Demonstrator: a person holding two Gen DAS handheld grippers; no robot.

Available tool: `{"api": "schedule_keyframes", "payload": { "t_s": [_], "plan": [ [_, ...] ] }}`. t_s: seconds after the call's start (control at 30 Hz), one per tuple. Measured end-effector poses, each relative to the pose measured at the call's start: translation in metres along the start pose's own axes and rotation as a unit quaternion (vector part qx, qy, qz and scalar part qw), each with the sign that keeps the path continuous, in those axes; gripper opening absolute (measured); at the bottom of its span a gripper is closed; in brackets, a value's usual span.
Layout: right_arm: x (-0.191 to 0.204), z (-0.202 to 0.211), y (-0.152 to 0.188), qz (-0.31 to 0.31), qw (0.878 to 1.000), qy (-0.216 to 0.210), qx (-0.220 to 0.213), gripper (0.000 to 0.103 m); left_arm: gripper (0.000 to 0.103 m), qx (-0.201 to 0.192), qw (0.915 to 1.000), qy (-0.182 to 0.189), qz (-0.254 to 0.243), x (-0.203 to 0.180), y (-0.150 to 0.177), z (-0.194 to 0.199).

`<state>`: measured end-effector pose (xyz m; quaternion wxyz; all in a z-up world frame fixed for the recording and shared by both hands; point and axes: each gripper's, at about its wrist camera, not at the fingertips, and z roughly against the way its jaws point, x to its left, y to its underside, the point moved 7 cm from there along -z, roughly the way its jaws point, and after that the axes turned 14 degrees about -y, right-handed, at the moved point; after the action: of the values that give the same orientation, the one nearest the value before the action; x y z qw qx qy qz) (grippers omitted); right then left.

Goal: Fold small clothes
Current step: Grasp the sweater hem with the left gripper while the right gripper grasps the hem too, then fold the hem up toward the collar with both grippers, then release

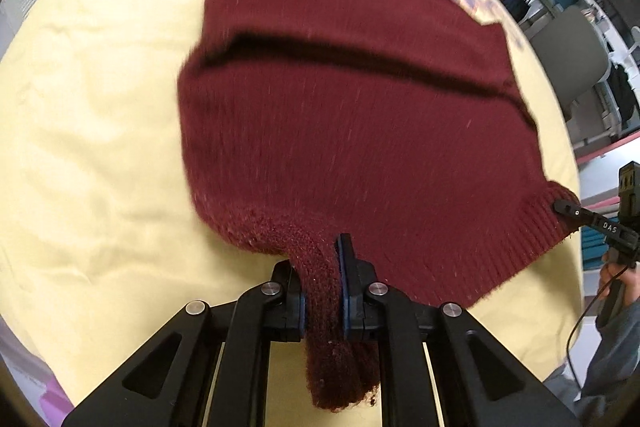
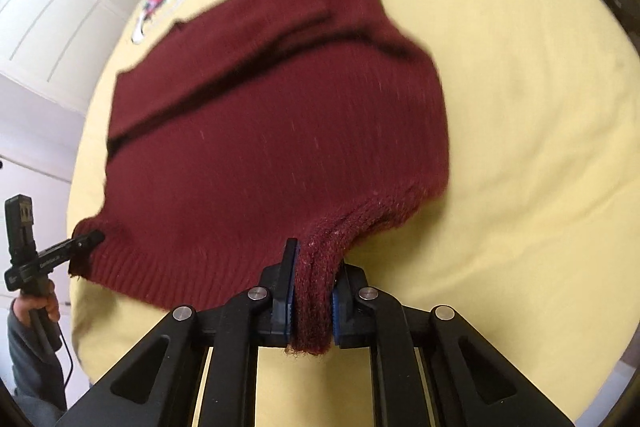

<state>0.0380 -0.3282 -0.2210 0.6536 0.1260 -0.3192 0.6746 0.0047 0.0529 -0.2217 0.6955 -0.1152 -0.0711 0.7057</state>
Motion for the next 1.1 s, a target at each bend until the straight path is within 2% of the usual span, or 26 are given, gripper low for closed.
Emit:
{"api": "schedule_keyframes", "payload": {
  "t_s": [0.1,0.4,0.6,0.67,0.8,1.1],
  "plan": [
    [0.013,0.002,-0.011,0.016,1.000,-0.001,-0.024,0.011,0.009,-0.024,0.9997,0.002,0.008,0.007,-0.023,0.016],
    [0.045,0.018,-0.092,0.053,0.995,0.003,-0.089,0.011,0.009,-0.084,0.9961,-0.010,0.023,0.032,-0.082,0.046],
    [0.054,0.020,-0.152,0.065,0.990,0.016,-0.127,0.011,0.009,-0.115,0.9925,-0.024,0.032,0.030,-0.149,0.047],
    [0.055,0.016,-0.171,0.067,0.989,0.020,-0.127,0.011,0.009,-0.123,0.9913,-0.032,0.035,0.029,-0.167,0.045],
    [0.053,-0.002,-0.206,0.068,0.990,0.035,-0.119,0.011,0.009,-0.119,0.9911,-0.060,0.007,0.025,-0.206,0.028],
    [0.024,-0.071,-0.246,0.055,0.993,0.088,-0.062,0.011,0.009,-0.094,0.9906,-0.099,0.012,0.029,-0.246,-0.036]
  ]
}}
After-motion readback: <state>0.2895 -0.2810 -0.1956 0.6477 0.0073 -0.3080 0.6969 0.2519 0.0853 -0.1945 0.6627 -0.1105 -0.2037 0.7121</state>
